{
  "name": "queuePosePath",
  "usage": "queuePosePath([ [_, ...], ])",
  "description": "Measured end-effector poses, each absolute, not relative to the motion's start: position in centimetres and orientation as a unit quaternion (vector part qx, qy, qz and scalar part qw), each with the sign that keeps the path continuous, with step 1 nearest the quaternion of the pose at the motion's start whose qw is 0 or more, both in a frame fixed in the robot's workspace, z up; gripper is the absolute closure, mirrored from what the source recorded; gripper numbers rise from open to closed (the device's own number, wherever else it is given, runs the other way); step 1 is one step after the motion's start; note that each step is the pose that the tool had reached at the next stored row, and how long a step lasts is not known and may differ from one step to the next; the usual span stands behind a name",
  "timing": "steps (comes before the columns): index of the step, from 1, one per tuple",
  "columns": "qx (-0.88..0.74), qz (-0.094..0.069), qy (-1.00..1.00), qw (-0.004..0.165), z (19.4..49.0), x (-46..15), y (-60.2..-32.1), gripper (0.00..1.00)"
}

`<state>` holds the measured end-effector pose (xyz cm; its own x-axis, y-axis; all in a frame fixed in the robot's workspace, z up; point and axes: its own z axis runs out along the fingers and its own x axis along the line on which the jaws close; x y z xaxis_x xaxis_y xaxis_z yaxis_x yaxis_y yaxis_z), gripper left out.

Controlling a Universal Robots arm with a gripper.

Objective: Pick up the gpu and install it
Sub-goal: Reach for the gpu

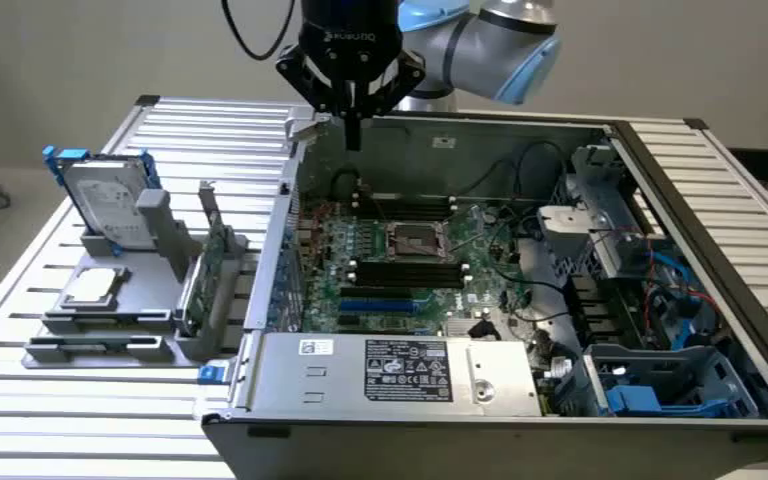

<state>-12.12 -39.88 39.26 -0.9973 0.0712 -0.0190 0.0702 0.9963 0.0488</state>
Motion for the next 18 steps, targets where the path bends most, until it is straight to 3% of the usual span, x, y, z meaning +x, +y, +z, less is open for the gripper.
queuePosePath([
  [18,0.035,0.024,0.999,0.01,39.2,-13.9,-39.9,0.89],
])
